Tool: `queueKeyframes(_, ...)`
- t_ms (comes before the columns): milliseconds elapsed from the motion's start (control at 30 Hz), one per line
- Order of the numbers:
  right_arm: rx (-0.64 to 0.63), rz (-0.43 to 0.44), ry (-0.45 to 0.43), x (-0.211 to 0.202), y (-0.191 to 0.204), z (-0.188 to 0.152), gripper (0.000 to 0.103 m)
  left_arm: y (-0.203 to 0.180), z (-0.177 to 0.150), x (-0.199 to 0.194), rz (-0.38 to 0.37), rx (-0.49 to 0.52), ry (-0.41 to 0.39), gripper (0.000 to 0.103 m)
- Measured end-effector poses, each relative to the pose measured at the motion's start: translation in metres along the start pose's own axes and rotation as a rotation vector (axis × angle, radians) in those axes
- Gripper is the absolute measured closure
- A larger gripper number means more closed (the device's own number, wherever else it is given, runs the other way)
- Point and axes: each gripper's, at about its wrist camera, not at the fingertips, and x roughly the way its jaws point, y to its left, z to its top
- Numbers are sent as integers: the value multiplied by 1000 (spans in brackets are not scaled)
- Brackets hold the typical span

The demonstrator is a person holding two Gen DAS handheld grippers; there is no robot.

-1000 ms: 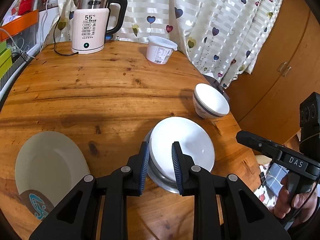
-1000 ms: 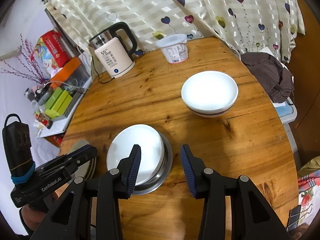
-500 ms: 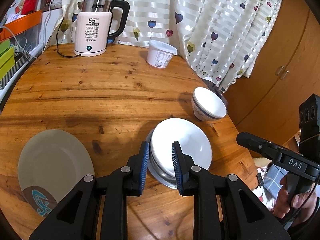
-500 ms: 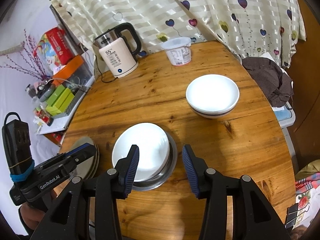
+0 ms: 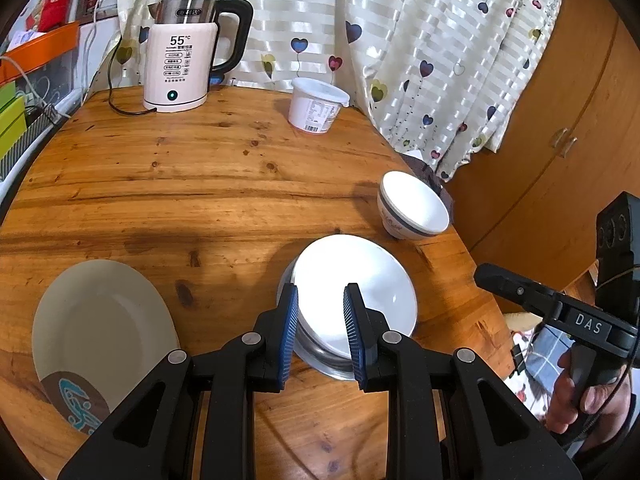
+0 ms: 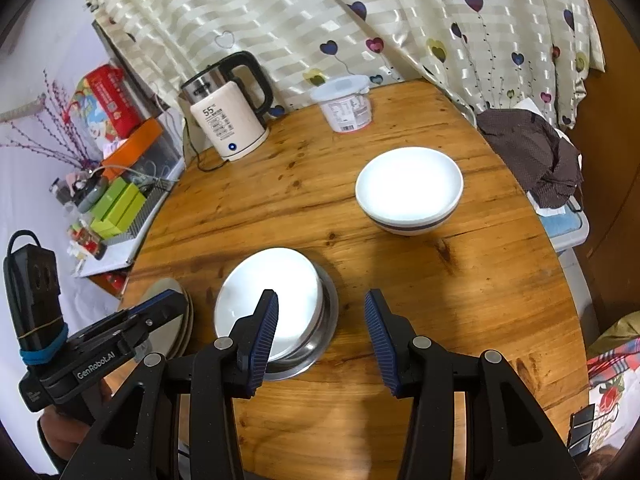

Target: Organize plates and bowls

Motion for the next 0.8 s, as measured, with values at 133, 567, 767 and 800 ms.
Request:
queueKeyframes(133,21,-7,-3,1,-10,4,58,-1,8,6,-8,3,7,79)
queueKeyframes(567,113,-36,-43,10,-56,34,58,-18,60,41,-67,38,50,79)
queueKeyframes(767,140,-49,-56,16,-73,46,58,-29,83,68,-85,47,84,79)
queueKeyframes(800,145,-51,-58,17,-76,48,58,-31,86,72,-88,51,91,79)
